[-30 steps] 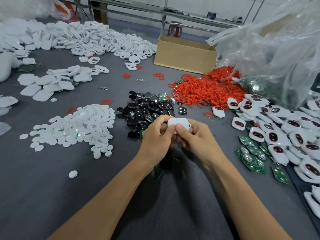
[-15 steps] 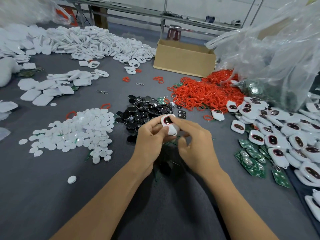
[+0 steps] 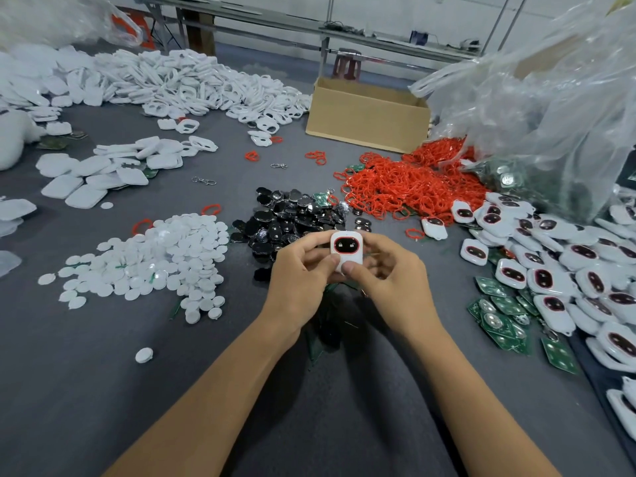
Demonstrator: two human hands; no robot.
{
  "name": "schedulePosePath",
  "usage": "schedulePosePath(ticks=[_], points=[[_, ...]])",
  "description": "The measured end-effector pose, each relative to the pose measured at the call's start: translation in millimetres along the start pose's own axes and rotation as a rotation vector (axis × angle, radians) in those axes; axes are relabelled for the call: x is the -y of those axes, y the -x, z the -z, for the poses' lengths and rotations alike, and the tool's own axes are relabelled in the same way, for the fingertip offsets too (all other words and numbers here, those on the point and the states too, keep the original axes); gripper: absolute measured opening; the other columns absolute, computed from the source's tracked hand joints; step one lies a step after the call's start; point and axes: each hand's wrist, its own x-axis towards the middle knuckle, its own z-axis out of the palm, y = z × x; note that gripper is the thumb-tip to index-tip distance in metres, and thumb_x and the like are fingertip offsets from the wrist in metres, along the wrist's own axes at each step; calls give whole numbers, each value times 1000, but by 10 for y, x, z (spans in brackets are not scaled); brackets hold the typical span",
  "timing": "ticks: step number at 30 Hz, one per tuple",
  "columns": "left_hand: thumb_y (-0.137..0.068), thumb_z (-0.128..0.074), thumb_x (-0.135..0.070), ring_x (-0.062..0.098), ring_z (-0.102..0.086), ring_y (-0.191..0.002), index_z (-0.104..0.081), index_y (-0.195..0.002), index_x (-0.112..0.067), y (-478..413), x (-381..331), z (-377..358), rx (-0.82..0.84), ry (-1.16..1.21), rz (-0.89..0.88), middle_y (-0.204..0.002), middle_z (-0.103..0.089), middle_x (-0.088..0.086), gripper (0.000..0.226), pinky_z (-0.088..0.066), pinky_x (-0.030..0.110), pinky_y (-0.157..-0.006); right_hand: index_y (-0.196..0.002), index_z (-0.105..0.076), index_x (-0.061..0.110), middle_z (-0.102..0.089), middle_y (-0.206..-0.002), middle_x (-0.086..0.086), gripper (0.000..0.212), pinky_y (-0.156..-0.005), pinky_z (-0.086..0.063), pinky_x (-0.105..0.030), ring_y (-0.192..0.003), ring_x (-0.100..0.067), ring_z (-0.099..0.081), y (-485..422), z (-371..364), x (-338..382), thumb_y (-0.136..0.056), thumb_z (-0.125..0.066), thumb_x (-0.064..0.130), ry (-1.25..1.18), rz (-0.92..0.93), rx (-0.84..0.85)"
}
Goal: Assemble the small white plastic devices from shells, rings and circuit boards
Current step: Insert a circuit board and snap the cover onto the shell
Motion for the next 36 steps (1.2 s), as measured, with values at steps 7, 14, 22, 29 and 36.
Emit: schedulePosePath(ticks=[7,14,22,29,36], points=[[-86,-66,6,18,-73,-83,-71,-93,-36,23,19,-3,-2,-103,-48,-83,-75,-1,42,-60,32,-76,-96,-70,13,-74,-80,-6,21,-66,-49,-31,-70,-15,-62,-26,11,-93,-83,-66,-3,-174,-167,84],[-86,-68,3,12,-67,-76,-72,-100,-30,45,6,-9,14,-188,-65,-83,-72,2,36,-58,23,-66,-88,-71,11,-64,-66,-5,19,-59,-37,-25,-61,-13,-50,-52,29,-123,-82,-64,-6,-182,-238,67],[-86,-67,3,12,-66,-77,-71,-95,-31,41,13,-1,15,-181,-49,-83,-72,1,35,-58,25,-67,-92,-69,6,-62,-70,-13,19,-55,-39,-23,-60,-15,-48,-45,41,-77,-85,-60,-9,-247,-277,111],[-87,-67,1,16,-69,-81,-73,-100,-24,17,32,7,-4,-197,-48,-88,-74,1,29,-58,27,-69,-100,-67,7,-69,-77,-9,21,-54,-44,-15,-59,-5,-57,-26,19,-73,-87,-59,-8,-282,-228,122],[-85,-67,7,12,-72,-74,-73,-102,-8,13,22,15,-53,-27,3,-87,-76,7,23,-56,19,-62,-104,-64,-10,-68,-87,-21,25,-61,-49,-22,-73,-26,-62,-36,60,-73,-98,-46,5,-375,-233,206]])
